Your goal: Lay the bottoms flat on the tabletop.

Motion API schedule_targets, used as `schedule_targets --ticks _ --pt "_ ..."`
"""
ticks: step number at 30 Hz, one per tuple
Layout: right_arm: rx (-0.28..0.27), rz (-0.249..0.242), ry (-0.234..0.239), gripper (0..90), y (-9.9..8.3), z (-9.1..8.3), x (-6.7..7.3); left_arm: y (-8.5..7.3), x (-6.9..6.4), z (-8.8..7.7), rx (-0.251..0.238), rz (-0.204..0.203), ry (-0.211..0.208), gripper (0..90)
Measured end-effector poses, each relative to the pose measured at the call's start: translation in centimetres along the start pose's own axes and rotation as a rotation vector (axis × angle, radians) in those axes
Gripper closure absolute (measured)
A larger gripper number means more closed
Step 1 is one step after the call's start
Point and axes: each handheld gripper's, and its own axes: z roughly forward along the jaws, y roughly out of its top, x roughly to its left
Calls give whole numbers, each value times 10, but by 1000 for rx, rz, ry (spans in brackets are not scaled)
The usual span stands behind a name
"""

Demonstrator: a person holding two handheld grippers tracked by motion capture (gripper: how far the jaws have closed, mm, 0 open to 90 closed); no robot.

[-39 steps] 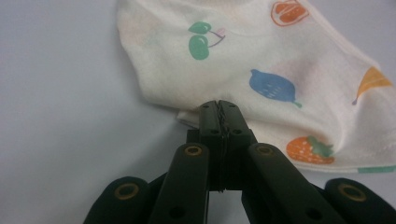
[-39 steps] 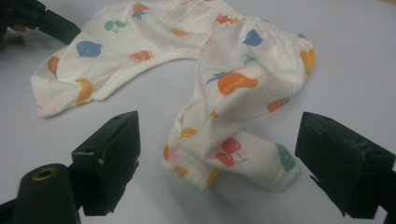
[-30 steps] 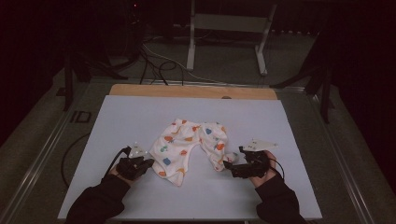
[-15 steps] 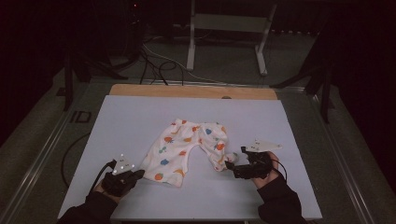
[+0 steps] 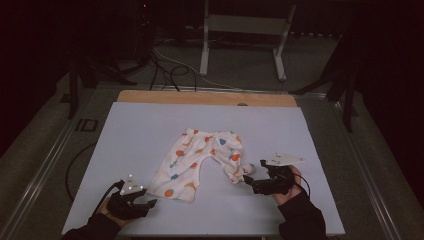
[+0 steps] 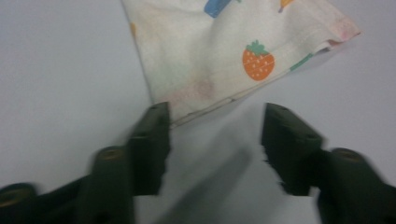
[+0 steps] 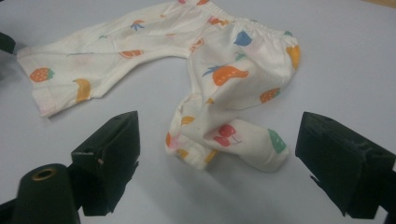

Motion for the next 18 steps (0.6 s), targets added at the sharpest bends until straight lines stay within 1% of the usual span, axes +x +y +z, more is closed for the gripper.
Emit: schedule_targets --ticks 1,2,4,5,6,7,8,9,10,11,13,14,15,18 --pt "-1 -9 0 138 0 -1 -1 0 0 0 0 0 0 393" --pt "-3 -5 -4 138 0 -2 -1 3 -2 -2 -27 7 -16 371" --pt "-7 0 -5 138 -1 -3 -1 6 -6 -5 -45 22 -29 306" --pt "-6 1 -5 138 -1 -4 -1 8 -8 -5 -59 38 -38 295" --pt "-7 -1 -7 138 -2 -5 -2 8 -8 -5 -59 38 -38 277" --pt "-8 3 -8 138 -3 -6 -2 12 -13 -6 -79 61 -62 263" --pt "-10 3 -7 138 -3 -6 -3 14 -15 -6 -96 70 -76 262" --pt "-10 3 -7 138 -3 -6 -3 14 -15 -6 -96 70 -76 263" --pt "-7 8 -8 138 -4 -7 -4 17 -18 -5 -106 83 -82 265" --pt "-7 10 -10 138 -5 -7 -4 23 -24 -3 -127 111 -124 276" --pt "-10 7 -10 138 -5 -8 -5 29 -30 0 -139 142 -163 300" --pt "-10 7 -10 138 -5 -8 -5 29 -30 0 -139 142 -163 321" --pt "-10 13 -12 138 -6 -8 -5 34 -38 6 -145 173 -193 337" --pt "-8 12 -14 138 -8 -6 -6 41 -49 19 -123 224 -229 391"
